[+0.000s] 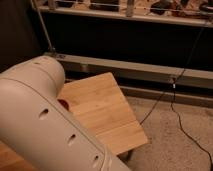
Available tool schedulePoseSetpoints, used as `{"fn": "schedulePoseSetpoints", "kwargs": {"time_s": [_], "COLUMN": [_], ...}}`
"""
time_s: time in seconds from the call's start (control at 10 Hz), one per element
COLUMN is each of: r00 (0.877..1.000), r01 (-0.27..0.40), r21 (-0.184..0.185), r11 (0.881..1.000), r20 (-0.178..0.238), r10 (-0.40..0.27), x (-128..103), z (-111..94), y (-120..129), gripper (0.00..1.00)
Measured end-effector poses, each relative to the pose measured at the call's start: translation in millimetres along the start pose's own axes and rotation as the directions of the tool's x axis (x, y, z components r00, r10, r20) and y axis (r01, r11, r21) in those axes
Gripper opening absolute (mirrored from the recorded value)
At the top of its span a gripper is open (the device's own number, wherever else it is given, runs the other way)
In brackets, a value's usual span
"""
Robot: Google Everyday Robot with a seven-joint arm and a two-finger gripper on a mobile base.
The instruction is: Place the pepper in the ceramic cup
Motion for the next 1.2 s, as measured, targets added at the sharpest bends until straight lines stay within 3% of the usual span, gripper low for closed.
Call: {"fn": "schedulePoseSetpoints", "kwargs": {"time_s": [0.3,0.5,0.8,1.2], "r00": [0.988,0.979,0.97,0.966], "r01": [-0.073,-0.101,-0.136,-0.153], "r21": [0.007,0.04,0.071,0.077], "r11": [0.997,0.994,0.988,0.985], "r20": [-0.133,-0.174,-0.195,-0.196], "r10": [0.073,0.106,0.147,0.166], "x": [23,31,42,46], "z": [-9,-12,-6,-3], "y": [-29,-51,-73,-78], "gripper": [0.7,0.7,0.7,0.7]}}
